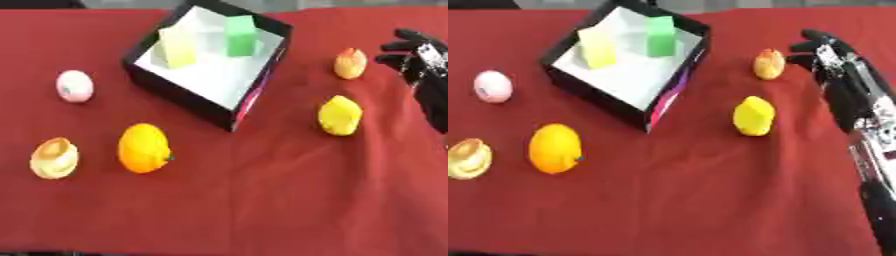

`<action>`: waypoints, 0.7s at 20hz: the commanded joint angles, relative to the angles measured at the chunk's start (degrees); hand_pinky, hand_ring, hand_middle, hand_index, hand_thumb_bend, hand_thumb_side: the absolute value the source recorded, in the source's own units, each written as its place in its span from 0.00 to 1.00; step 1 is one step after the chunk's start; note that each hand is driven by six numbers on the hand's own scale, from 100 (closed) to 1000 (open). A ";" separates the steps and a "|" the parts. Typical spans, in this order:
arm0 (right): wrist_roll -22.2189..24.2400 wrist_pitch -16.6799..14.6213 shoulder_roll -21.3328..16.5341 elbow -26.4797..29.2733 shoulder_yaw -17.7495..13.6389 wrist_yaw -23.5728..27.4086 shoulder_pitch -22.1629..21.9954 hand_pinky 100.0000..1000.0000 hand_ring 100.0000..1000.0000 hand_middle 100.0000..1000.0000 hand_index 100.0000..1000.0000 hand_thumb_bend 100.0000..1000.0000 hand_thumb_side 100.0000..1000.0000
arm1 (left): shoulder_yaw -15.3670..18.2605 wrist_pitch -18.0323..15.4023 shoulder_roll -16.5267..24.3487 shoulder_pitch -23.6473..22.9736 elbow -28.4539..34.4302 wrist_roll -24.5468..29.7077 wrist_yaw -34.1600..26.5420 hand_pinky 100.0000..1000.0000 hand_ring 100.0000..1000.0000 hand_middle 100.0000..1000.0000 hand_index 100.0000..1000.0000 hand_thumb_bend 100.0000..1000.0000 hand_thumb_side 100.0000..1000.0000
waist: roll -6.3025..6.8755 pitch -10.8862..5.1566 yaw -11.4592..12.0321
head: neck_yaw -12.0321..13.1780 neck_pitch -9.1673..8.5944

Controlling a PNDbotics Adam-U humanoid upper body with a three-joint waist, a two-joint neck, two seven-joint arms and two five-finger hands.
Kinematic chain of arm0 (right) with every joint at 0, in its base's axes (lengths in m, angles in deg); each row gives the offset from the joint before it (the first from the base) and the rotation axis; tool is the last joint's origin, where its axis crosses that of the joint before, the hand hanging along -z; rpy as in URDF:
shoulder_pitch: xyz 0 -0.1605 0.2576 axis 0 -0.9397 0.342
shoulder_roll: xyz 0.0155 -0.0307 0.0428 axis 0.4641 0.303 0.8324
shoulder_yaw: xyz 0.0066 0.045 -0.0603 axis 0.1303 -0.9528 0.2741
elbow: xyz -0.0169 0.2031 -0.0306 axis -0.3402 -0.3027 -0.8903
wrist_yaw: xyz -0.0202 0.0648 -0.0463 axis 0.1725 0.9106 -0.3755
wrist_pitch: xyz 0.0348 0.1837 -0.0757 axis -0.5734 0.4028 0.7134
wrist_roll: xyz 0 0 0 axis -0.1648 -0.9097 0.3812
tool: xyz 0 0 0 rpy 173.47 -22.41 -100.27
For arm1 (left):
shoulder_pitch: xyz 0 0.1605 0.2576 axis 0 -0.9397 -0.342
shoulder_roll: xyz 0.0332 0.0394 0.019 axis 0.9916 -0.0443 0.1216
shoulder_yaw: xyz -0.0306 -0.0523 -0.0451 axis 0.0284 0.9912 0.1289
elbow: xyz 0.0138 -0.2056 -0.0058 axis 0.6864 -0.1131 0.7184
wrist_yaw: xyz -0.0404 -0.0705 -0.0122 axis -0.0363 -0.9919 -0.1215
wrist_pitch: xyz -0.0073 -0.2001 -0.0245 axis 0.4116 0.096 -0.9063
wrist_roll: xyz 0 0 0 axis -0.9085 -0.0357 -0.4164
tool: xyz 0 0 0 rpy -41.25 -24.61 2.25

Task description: Pick up objects on the table and place them in the box.

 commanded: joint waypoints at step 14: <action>4.50 -1.09 -16.93 7.06 3.30 -5.06 -0.76 0.96 0.77 0.75 0.90 0.00 0.62 | 0.63 0.00 2.60 0.08 0.71 -0.49 0.64 0.66 0.75 0.72 0.75 0.22 0.55 | -0.96 -1.58 -0.46 | 0.56 -0.83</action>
